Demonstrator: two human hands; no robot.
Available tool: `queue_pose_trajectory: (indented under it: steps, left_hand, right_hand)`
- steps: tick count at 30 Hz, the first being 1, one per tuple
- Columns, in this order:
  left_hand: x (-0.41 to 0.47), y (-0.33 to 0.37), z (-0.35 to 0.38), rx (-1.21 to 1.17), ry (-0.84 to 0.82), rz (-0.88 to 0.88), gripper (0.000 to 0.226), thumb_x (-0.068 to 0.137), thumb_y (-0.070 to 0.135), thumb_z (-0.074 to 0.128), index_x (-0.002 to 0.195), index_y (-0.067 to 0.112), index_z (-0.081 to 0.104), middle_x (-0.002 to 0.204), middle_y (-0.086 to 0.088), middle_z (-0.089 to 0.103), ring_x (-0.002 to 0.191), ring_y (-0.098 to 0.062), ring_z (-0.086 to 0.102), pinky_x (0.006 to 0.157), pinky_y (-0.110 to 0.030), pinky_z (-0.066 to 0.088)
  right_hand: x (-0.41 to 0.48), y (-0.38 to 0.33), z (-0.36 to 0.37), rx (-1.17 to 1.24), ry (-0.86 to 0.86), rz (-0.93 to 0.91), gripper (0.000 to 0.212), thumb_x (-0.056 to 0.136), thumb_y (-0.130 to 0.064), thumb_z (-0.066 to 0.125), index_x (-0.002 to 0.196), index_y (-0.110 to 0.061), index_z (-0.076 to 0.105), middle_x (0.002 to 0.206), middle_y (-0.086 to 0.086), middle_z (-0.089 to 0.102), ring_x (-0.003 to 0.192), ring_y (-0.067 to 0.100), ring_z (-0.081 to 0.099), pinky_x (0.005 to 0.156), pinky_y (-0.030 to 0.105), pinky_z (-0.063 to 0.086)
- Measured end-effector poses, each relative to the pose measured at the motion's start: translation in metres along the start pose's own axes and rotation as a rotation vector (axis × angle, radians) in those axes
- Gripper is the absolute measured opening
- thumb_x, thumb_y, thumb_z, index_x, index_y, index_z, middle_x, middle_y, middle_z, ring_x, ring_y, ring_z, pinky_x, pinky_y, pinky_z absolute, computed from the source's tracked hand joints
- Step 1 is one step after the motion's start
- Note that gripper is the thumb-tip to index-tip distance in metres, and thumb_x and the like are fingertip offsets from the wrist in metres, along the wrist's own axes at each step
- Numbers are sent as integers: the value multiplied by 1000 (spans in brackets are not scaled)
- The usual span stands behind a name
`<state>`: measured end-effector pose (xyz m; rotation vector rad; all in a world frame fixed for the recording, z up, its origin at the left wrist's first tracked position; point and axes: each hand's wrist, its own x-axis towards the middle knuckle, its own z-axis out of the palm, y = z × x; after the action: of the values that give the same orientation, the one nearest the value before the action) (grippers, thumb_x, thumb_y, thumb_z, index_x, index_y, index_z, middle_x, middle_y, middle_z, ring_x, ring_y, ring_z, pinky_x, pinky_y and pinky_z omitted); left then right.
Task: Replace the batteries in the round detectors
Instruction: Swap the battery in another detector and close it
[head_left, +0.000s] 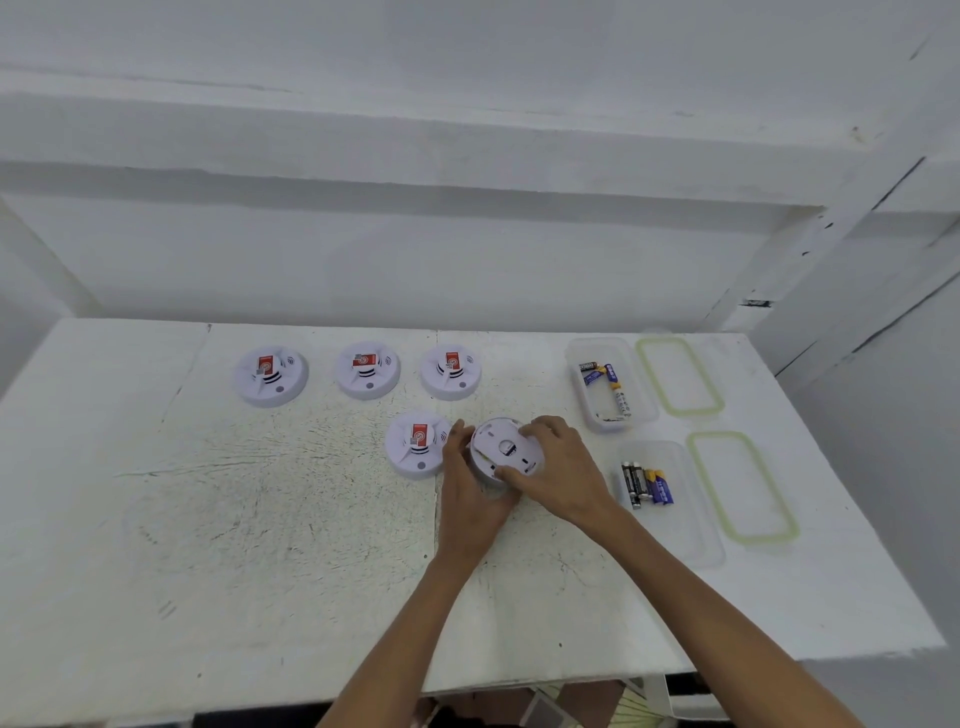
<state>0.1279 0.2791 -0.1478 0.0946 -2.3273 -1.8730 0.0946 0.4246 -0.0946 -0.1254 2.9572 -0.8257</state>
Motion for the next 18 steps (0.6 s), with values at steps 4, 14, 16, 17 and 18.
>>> queue_pose_trajectory:
  steps: [4, 14, 16, 17, 18]
  left_hand:
    - [-1, 0, 0, 3, 6, -6, 99, 77, 20, 91, 154, 10, 29, 148, -2, 48, 137, -7, 50, 105, -15, 46]
    - [-2, 5, -2, 67, 2, 7, 89, 75, 27, 93, 146, 13, 40, 139, 6, 48, 127, 10, 46, 96, -5, 43]
    - [-2, 4, -2, 88, 8, 25, 85, 75, 29, 92, 142, 13, 43, 140, 5, 48, 128, 3, 47, 98, -9, 45]
    - [-2, 4, -2, 92, 8, 33, 82, 75, 29, 92, 140, 14, 44, 142, 5, 47, 129, -1, 48, 98, -10, 46]
    - [-2, 4, -2, 92, 6, 38, 79, 75, 31, 91, 137, 15, 45, 143, 5, 46, 130, -6, 48, 98, -9, 46]
  right_hand:
    - [1, 3, -1, 15, -24, -11, 75, 76, -63, 73, 139, -27, 56, 138, -3, 47, 124, 19, 44, 92, 33, 49]
    - [3, 11, -2, 161, -46, 38, 78, 68, -64, 77, 136, -29, 61, 130, -3, 57, 118, 18, 55, 100, 37, 48]
    - [2, 12, -3, 197, -47, 33, 75, 71, -55, 82, 137, -27, 59, 131, -2, 59, 116, 16, 57, 99, 36, 49]
    - [0, 13, -3, 223, -39, 41, 75, 70, -55, 83, 135, -27, 59, 130, -4, 60, 115, 15, 59, 96, 35, 51]
    - [-3, 13, -3, 255, -26, 56, 75, 68, -57, 83, 133, -28, 58, 128, -7, 62, 112, 12, 60, 92, 34, 54]
